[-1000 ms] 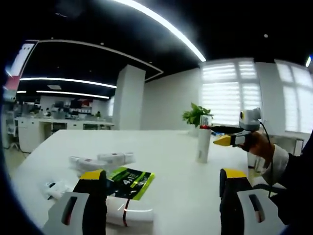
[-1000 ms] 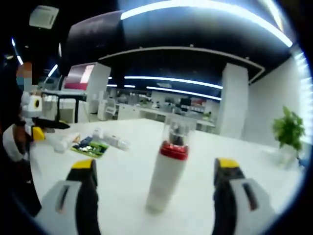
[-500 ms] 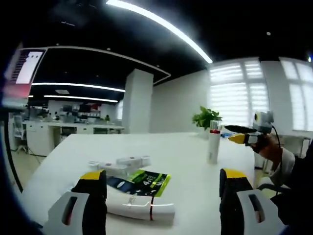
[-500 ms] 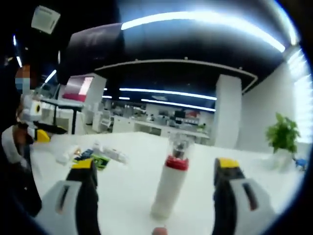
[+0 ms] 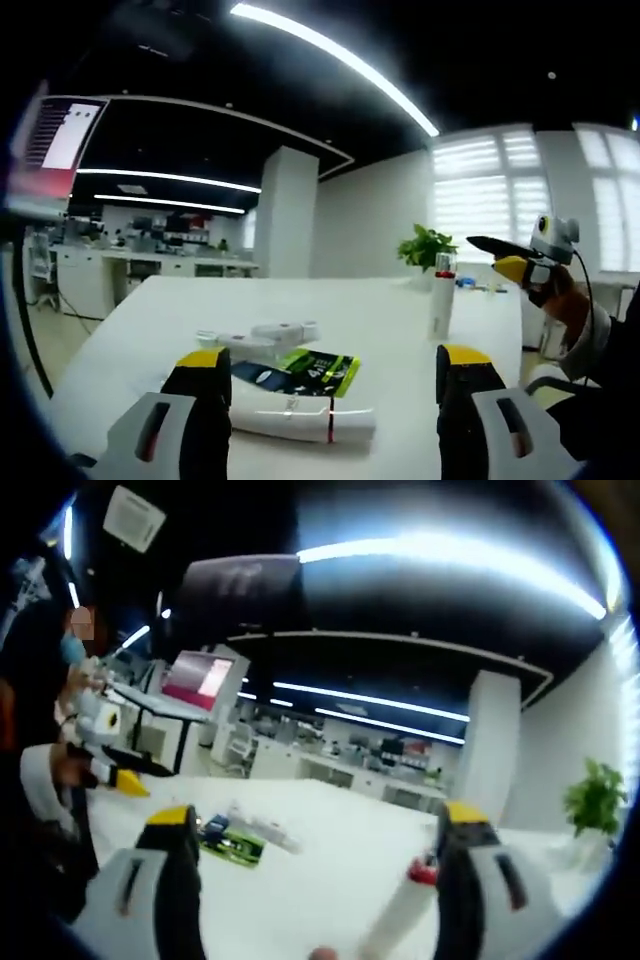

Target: Arrange the skincare products in the storage area until every visible bottle or jar stands upright without overlapping.

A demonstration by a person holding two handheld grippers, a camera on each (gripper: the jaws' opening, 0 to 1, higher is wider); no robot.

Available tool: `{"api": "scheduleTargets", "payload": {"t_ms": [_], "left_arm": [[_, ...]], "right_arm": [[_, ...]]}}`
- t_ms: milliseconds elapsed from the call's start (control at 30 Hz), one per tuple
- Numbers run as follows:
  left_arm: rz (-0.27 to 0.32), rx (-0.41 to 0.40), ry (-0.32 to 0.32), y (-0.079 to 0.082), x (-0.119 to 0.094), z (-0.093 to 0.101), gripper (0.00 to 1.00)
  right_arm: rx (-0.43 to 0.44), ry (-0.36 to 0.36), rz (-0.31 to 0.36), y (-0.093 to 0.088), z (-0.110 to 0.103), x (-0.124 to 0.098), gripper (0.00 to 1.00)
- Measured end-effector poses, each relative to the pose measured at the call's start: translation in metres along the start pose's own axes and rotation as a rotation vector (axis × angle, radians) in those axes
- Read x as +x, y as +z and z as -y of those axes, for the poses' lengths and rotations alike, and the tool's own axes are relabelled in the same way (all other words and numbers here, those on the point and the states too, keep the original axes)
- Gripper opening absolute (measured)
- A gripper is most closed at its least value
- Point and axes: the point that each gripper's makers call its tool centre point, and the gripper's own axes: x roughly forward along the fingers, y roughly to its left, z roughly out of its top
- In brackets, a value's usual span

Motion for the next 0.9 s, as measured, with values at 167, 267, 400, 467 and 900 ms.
{"api": "scheduleTargets", "payload": {"t_ms": [167, 267, 400, 467, 900], "left_arm": [[0.002, -0.003, 0.005, 0.003, -0.007, -0.004, 0.85], [-0.004, 0.012, 0.024, 0.002, -0.012, -0.011, 0.85], [0.013, 0.000, 0.004, 0.006, -0.017, -0.014, 0.85], [0.026, -0.019, 0.000, 0.008, -0.017, -0.015, 0.85], [0.014, -0.038, 0.003, 0.003, -0.018, -0.022, 0.80]], "right_arm": [[0.037, 0.031, 0.010, -0.004, -0.015, 0.007, 0.94], [0.051, 0.060, -0.015, -0.011, -0.029, 0.012, 0.94], [0.094, 0.104, -0.014, -0.014, -0.049, 0.019, 0.94], [0.113, 0.133, -0.032, -0.019, -0.059, 0.023, 0.93], [0.082, 0.217, -0.069, -0.028, -0.102, 0.049, 0.81]]}}
